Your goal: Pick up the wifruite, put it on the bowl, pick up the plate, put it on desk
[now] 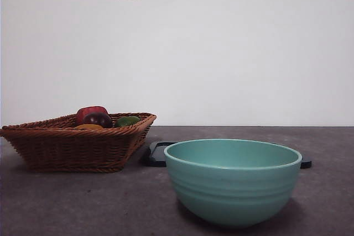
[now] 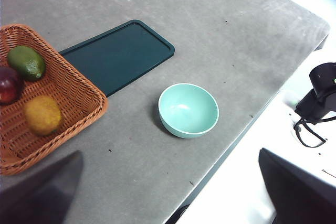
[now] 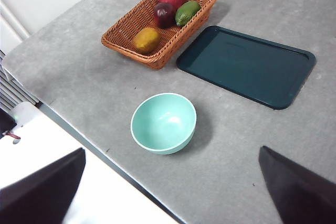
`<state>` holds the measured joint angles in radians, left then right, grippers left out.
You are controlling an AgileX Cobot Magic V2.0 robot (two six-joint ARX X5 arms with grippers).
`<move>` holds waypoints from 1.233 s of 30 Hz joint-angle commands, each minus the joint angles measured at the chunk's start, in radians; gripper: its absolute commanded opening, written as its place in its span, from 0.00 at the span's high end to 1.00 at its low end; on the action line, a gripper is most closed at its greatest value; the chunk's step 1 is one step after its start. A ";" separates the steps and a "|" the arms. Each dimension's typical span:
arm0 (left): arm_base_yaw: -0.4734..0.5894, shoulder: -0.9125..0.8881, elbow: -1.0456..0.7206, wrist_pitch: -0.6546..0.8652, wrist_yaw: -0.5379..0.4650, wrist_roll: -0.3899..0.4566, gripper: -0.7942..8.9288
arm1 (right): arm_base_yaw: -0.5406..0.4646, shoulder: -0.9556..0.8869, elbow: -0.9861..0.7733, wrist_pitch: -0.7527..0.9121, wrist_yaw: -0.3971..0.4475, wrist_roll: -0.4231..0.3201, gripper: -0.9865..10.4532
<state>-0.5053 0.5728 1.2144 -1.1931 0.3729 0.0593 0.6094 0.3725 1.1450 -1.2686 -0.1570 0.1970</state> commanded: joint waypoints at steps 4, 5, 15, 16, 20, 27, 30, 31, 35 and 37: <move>-0.006 0.002 0.013 0.017 0.006 0.002 0.90 | 0.008 0.000 0.016 0.005 0.001 0.002 0.90; -0.006 0.002 0.013 0.018 0.006 0.002 0.90 | 0.008 0.000 0.016 0.005 0.001 0.001 0.90; -0.006 0.002 0.013 0.018 0.005 0.002 0.90 | 0.008 0.000 0.016 0.005 0.001 0.001 0.90; -0.006 0.002 0.013 0.018 0.006 0.002 0.90 | 0.008 0.000 0.016 0.005 0.001 0.001 0.90; 0.004 -0.001 0.011 0.018 0.005 0.002 0.90 | 0.008 0.000 0.016 0.005 0.001 0.001 0.90; 0.243 -0.051 -0.113 0.179 -0.008 0.063 0.90 | 0.008 0.000 0.016 0.005 0.001 0.001 0.90; 0.365 -0.140 -0.316 0.434 -0.064 0.017 0.90 | 0.008 0.000 0.016 0.005 0.000 0.001 0.90; 0.394 -0.171 -0.387 0.517 -0.083 -0.001 0.90 | 0.008 0.000 0.016 0.005 0.000 0.001 0.90; 0.484 -0.307 -0.704 0.843 -0.161 -0.085 0.90 | 0.008 0.000 0.016 0.005 0.001 0.001 0.90; 0.492 -0.370 -0.826 0.937 -0.232 -0.122 0.90 | 0.008 0.000 0.016 0.005 0.001 0.001 0.90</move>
<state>-0.0132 0.2222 0.4458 -0.3153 0.1677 -0.0090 0.6098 0.3725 1.1450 -1.2716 -0.1570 0.1978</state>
